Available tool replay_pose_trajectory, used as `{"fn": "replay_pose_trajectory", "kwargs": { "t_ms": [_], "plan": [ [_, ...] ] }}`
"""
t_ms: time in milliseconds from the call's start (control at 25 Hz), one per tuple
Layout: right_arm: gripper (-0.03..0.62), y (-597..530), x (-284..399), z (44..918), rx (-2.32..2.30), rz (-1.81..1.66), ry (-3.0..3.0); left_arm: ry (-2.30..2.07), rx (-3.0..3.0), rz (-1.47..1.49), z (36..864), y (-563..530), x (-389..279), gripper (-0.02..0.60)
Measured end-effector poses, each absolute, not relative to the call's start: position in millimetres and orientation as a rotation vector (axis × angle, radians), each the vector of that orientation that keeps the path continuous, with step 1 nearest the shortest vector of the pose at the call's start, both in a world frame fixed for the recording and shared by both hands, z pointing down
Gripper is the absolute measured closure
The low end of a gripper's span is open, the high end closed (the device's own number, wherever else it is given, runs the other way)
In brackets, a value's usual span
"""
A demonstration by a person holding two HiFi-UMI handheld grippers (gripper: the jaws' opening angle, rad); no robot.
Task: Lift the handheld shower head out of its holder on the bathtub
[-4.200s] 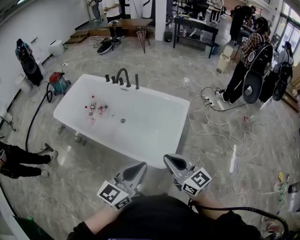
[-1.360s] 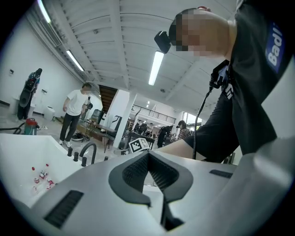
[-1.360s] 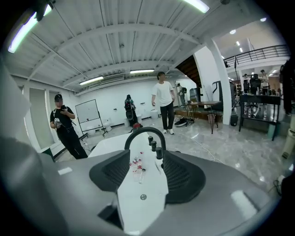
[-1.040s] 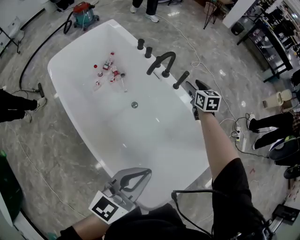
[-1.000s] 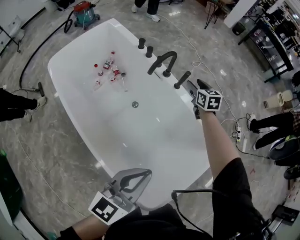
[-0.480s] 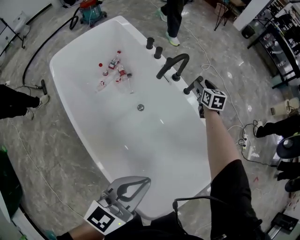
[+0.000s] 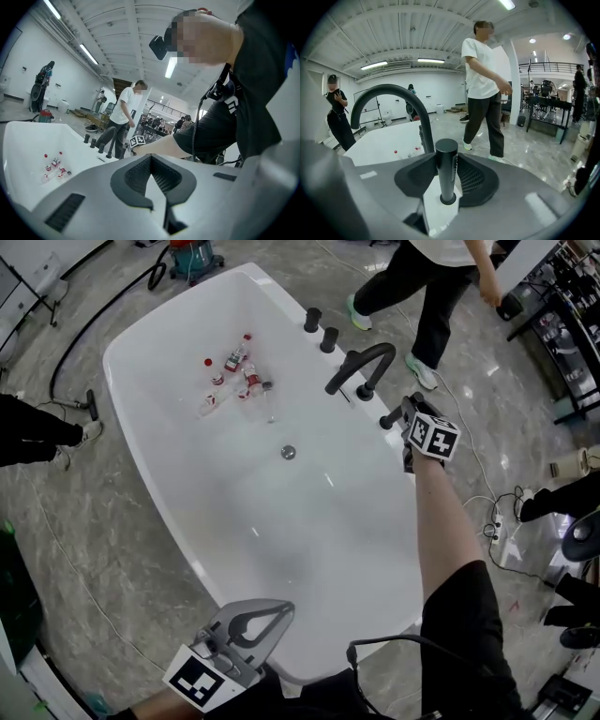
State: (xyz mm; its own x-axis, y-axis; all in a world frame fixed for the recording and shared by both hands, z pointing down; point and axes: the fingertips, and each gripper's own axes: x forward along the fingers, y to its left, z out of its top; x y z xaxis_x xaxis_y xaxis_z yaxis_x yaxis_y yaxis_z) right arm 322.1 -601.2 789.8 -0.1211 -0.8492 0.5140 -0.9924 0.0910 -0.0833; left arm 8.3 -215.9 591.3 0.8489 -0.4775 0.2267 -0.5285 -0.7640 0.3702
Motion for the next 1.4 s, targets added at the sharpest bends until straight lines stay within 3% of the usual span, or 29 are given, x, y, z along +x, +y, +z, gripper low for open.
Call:
{"fn": "replay_pose_trajectory", "kwargs": {
  "t_ms": [320,760,1040,1400],
  "plan": [
    [0.464,-580,316,744,1.873,0.47,-2.086,-0.728,2.591,0.139,582,-199,16,0.581],
    [0.465,-491,301,610,1.881,0.358,-2.203,-0.708,2.643,0.061,500,-157,38,0.581],
    [0.465,-395,283,529,1.857,0.284,-2.269,-0.673,2.694,0.071,449,-106,53,0.581],
    [0.465,-247,258,488,1.782,0.245,-2.399,-0.686,2.737,0.091,421,-55,82,0.581]
  ]
}}
